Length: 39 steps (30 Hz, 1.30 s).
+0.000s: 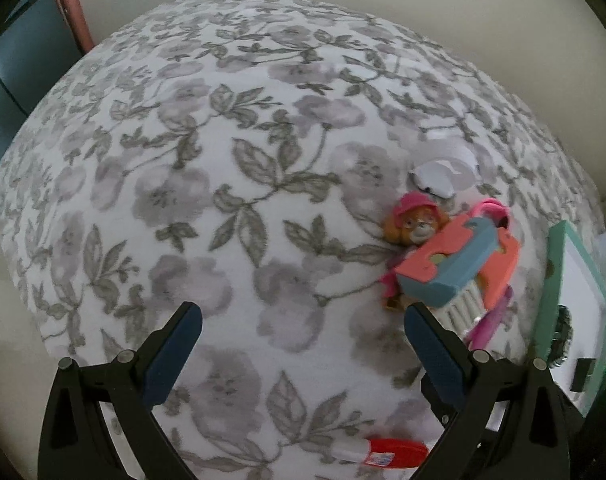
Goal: Organize rigid objects
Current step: 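Grasp the white ribbed holder with the left gripper while the right grasps the white charger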
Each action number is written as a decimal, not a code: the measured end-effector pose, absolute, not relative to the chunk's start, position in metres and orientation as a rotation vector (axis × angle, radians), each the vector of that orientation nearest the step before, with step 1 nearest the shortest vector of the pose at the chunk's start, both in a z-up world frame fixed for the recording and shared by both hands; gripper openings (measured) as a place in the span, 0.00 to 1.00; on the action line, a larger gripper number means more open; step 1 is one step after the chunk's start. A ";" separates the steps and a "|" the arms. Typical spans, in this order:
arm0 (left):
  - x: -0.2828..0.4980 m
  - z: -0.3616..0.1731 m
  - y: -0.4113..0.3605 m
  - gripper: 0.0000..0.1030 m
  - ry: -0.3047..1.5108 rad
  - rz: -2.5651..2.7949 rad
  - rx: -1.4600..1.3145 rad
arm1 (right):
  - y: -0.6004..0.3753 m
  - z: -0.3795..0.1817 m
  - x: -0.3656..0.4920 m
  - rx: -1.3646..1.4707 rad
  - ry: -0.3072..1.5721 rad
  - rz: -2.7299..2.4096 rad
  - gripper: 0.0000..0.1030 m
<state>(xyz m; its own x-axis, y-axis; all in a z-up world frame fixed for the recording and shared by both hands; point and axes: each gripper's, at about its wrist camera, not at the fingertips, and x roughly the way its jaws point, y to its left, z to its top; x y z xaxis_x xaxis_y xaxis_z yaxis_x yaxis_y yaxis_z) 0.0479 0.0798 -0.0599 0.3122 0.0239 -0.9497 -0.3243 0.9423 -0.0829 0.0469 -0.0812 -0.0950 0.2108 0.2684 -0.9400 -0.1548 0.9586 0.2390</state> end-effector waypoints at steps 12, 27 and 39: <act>0.053 -0.060 0.058 0.98 1.249 0.096 -0.303 | -0.087 -0.091 0.040 0.110 1.340 0.291 0.70; 0.066 -0.071 0.024 0.80 1.288 -0.001 -0.211 | -0.094 -0.089 0.038 0.088 1.341 0.282 0.68; 0.074 -0.084 0.010 0.47 1.316 -0.055 -0.159 | -0.088 -0.098 0.042 0.074 1.365 0.282 0.57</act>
<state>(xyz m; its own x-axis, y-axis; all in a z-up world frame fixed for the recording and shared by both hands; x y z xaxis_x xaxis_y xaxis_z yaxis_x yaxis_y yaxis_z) 0.0744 0.0100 -0.0839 0.2522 -0.1304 -0.9588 -0.0502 0.9878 -0.1475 0.0419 -0.0878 -0.0984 0.1767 0.2421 -0.9540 -0.1562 0.9639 0.2157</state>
